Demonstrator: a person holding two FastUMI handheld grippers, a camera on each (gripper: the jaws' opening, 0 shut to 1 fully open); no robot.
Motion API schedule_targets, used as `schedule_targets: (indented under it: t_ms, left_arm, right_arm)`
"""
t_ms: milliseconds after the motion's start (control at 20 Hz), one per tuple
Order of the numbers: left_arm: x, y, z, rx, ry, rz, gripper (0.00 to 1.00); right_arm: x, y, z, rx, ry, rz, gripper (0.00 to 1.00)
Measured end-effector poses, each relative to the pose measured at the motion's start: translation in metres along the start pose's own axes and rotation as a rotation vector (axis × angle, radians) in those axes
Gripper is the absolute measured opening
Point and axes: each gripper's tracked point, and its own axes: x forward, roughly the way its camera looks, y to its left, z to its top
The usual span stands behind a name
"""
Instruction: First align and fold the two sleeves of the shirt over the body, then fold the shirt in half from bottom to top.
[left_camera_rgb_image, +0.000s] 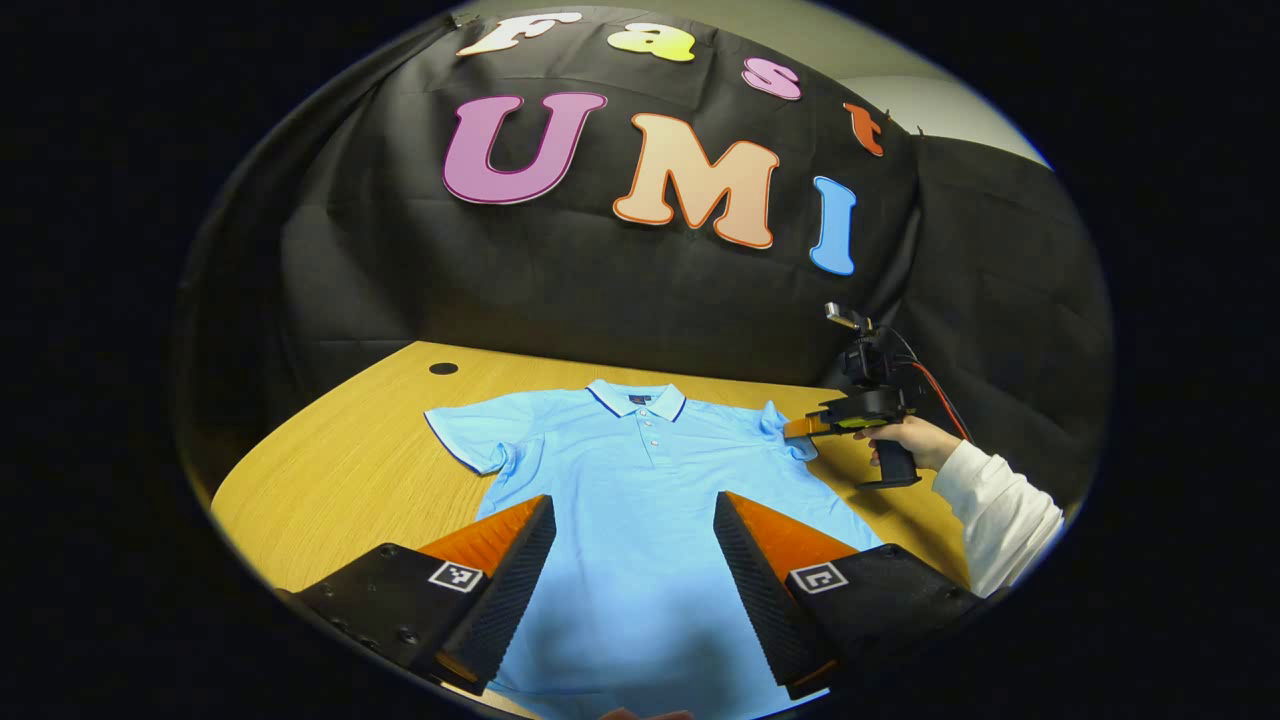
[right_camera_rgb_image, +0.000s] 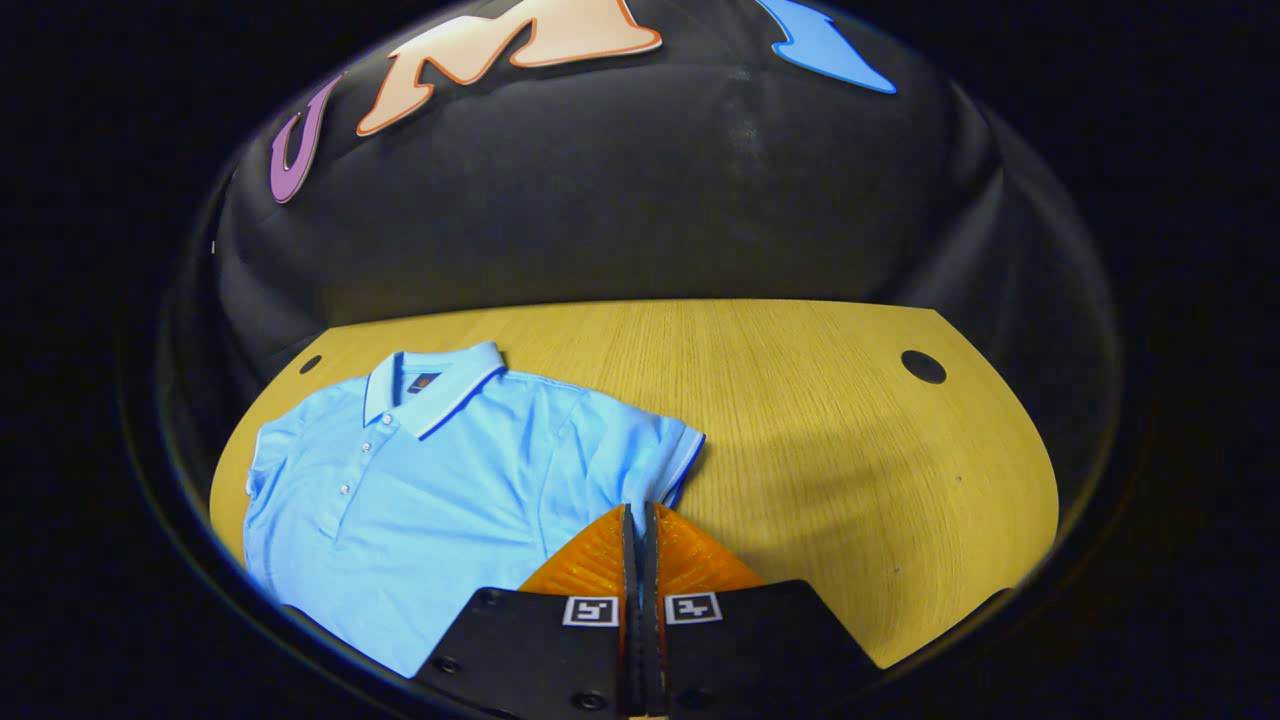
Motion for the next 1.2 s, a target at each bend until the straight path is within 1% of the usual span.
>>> schedule_targets:
  t_ms: [100,200,250,400,550,700,850,950,1050,1100,1150,1200]
  left_arm:
    - [0.000,0.001,-0.001,-0.002,0.004,0.000,0.95]
    - [0.000,0.003,-0.002,-0.001,0.004,0.004,0.95]
    - [-0.001,0.004,-0.001,-0.001,0.003,0.005,0.95]
    - [0.002,0.007,-0.001,-0.001,0.008,0.014,0.95]
    - [0.003,0.007,-0.001,-0.002,0.008,0.015,0.95]
    - [0.002,0.008,-0.001,0.004,0.006,0.017,0.95]
    - [0.001,0.011,0.000,0.008,-0.001,0.026,0.95]
    - [-0.001,0.010,0.000,0.008,-0.003,0.025,0.95]
    - [-0.001,0.010,0.000,0.012,-0.002,0.025,0.95]
    - [-0.002,0.012,0.001,0.013,-0.003,0.030,0.95]
    - [-0.001,0.012,0.002,0.013,-0.004,0.033,0.95]
    - [-0.002,0.013,0.003,0.013,-0.008,0.037,0.95]
  right_arm:
    - [-0.008,0.013,0.020,0.040,-0.050,0.038,0.02]
    - [-0.017,0.032,0.034,0.082,-0.082,0.092,0.01]
    - [-0.021,0.042,0.037,0.092,-0.093,0.119,0.02]
    - [-0.027,0.083,0.043,0.090,-0.119,0.209,0.02]
    - [-0.031,0.129,0.036,0.087,-0.101,0.305,0.02]
    - [-0.025,0.170,0.011,0.051,-0.039,0.365,0.02]
    - [-0.022,0.200,-0.008,0.011,-0.001,0.401,0.03]
    - [-0.018,0.211,-0.019,-0.010,0.015,0.407,0.02]
    - [-0.020,0.220,-0.026,-0.010,0.038,0.428,0.04]
    - [-0.022,0.223,-0.030,-0.004,0.049,0.444,0.13]
    - [-0.026,0.226,-0.029,-0.002,0.055,0.461,0.13]
    - [-0.032,0.230,-0.030,-0.002,0.060,0.484,0.21]
